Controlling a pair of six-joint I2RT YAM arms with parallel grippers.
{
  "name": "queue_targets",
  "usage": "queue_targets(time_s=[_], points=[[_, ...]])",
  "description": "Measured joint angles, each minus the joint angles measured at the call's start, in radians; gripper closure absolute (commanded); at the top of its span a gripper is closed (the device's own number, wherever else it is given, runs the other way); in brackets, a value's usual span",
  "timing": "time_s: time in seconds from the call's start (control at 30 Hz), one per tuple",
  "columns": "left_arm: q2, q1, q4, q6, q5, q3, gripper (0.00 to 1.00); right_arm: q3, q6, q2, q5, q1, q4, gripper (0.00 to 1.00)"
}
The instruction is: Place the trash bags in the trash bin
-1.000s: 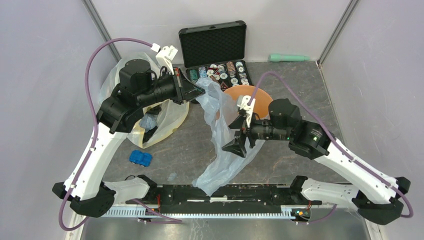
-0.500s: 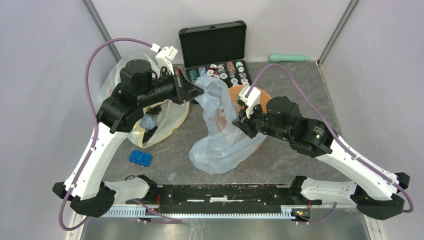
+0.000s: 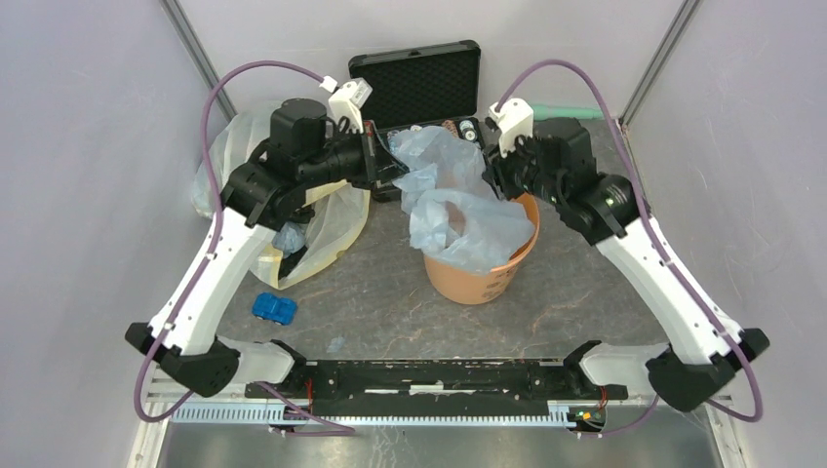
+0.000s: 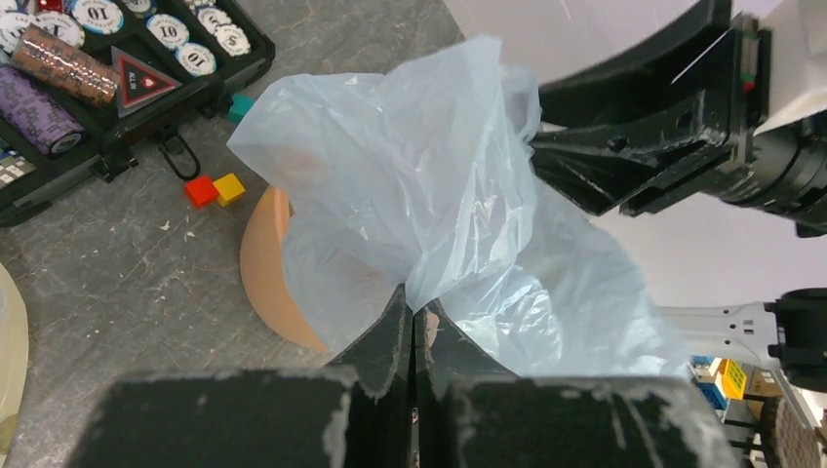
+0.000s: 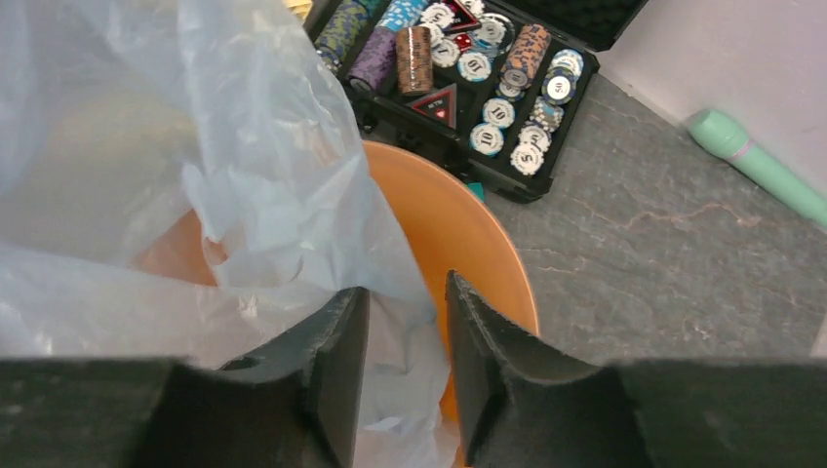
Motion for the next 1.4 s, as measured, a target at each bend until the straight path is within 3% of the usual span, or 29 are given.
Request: queue_targets(time_s=[0.03,0.07,0.27,0.5,0.8,1.1,1.4], points=[[0.021,0.002,0.000,0.000,0.002,0.005,0.98,0.017,-0.005,0.024,-0.013,-0.023,-0.004,0.33],[0.033,0.004,0.000,0.000,0.003,0.007,0.98,0.043,-0.012,0.054,-0.029,-0.043,-0.010,0.25],[0.105,0.017,0.001,0.000,0.026,0.010,0.98,0.182,-0.029,0.187,-0.101,-0.071,-0.042,0.12],[0.117,0.030,0.025,-0.002,0.068,0.010,0.98,0.205,-0.025,0.102,-0.177,-0.071,-0.089,0.03],[0.162,0.031,0.114,-0.016,0.125,-0.021,0.98,0.150,-0.024,-0.117,-0.345,-0.071,-0.084,0.02],[0.188,0.032,0.144,-0.037,0.140,-0.029,0.98,0.050,-0.021,-0.151,-0.352,-0.071,-0.152,0.02],[0.201,0.032,0.166,-0.040,0.138,-0.053,0.98,0.013,0.014,-0.258,-0.480,-0.071,-0.137,0.02]])
